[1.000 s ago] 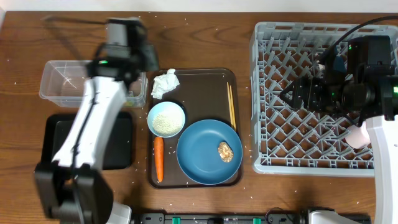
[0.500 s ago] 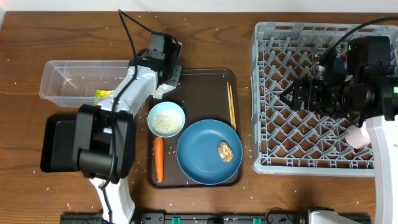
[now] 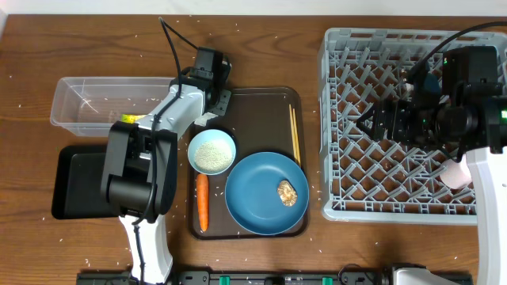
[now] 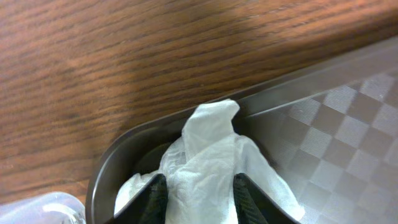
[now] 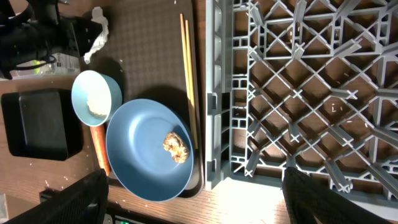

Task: Sort waste into correct bins and load items into the dishwasher rack
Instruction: 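Carry the tissue to the clear bin and release it, then reach the left gripper down and grasp the carrot, then move the carrot onto the black tray and release it, then reach the left gripper to the white rice bowl and grasp its rim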

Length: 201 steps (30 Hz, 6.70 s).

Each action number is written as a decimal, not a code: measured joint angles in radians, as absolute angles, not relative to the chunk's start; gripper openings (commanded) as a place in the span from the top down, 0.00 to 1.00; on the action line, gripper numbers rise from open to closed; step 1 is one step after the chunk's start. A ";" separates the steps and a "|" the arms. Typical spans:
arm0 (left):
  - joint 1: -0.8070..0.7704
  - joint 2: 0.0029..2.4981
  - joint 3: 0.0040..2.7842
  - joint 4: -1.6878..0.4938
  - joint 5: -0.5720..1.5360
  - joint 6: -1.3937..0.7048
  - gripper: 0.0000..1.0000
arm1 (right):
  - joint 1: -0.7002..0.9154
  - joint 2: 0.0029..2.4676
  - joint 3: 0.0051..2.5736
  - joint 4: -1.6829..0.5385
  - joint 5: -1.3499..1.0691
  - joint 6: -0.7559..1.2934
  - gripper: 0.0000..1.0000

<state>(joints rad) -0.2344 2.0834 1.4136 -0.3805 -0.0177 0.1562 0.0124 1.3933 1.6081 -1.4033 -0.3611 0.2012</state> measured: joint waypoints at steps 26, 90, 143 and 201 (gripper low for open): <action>-0.156 1.638 1.423 -0.596 -0.064 -0.019 0.94 | 0.012 1.393 1.608 -1.406 -0.361 0.201 0.18; -0.213 1.377 1.173 -1.171 0.101 -0.226 0.45 | 0.012 1.173 1.607 -1.377 -0.364 0.205 0.01; -0.291 1.348 0.692 -0.754 0.177 -0.183 0.78 | 0.012 1.174 1.607 -1.372 -0.340 0.205 0.01; -0.138 1.305 1.079 -0.718 0.307 -0.076 0.28 | 0.012 1.174 1.607 -1.377 -0.340 0.218 0.01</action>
<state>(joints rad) -0.1383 1.3052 1.0794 -0.7177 0.3069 -0.0757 0.0124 1.1736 1.6070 -1.3766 -0.3401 0.2184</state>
